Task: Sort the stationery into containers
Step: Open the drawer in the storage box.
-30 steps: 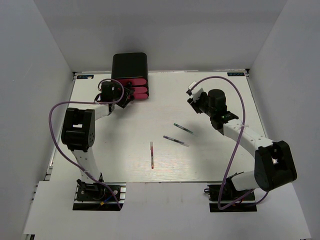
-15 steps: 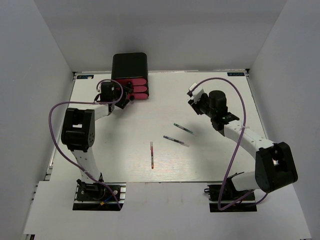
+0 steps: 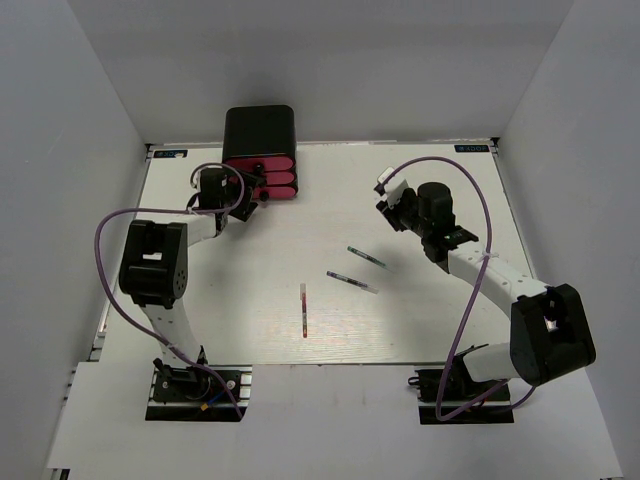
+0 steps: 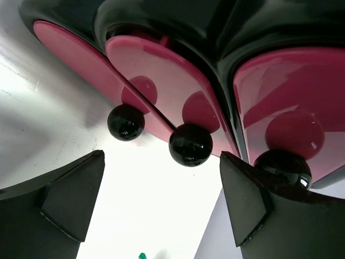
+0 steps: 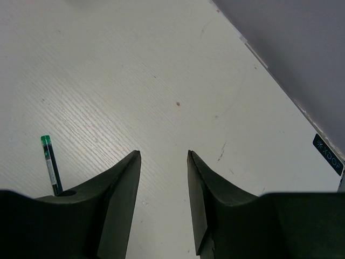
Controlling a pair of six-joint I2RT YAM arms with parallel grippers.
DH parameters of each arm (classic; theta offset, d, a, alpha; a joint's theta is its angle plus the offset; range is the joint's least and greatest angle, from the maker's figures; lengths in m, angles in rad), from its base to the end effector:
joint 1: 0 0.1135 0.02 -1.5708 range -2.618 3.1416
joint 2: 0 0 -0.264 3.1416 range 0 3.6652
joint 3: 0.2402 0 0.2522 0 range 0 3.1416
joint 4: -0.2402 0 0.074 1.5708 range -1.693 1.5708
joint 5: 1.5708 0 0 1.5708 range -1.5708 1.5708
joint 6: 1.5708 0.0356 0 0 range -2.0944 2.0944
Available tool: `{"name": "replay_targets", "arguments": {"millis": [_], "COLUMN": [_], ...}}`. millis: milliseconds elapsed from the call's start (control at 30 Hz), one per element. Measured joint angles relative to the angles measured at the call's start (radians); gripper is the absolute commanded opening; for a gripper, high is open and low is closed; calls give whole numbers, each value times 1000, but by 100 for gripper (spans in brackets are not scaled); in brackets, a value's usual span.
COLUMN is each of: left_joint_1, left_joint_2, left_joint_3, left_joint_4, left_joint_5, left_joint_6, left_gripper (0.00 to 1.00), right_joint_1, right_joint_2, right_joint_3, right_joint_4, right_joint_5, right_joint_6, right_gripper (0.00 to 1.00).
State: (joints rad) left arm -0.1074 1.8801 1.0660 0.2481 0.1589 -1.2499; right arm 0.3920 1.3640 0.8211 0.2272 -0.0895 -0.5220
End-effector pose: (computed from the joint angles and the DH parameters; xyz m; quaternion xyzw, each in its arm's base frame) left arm 0.4014 -0.0489 0.1695 -0.4402 0.7556 -0.3555 0.3300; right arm 0.2858 0.1216 0.2627 -0.3804 0.7141 -0.0020 0.5877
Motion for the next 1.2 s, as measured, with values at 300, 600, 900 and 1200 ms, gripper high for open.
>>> {"name": "replay_targets", "arguments": {"millis": [300, 600, 900, 1200], "left_joint_1": [0, 0, 2, 8], "left_joint_2": [-29, -80, -106, -76], "left_joint_3": [-90, -172, -203, -121], "left_joint_4": [107, 196, 205, 93], "left_joint_5": [15, 21, 10, 9], "left_joint_6": [-10, -11, -9, 17], "left_gripper": [81, 77, 43, 62], "right_joint_1": [-1, -6, -6, -6], "right_joint_2": [0, 0, 0, 0], "right_joint_3": [0, 0, -2, -16], "right_joint_4": [0, 0, 0, 0], "right_joint_5": [-1, -9, -12, -12], "right_joint_6": [0, 0, 0, 0], "right_gripper": [46, 46, 46, 46]}}
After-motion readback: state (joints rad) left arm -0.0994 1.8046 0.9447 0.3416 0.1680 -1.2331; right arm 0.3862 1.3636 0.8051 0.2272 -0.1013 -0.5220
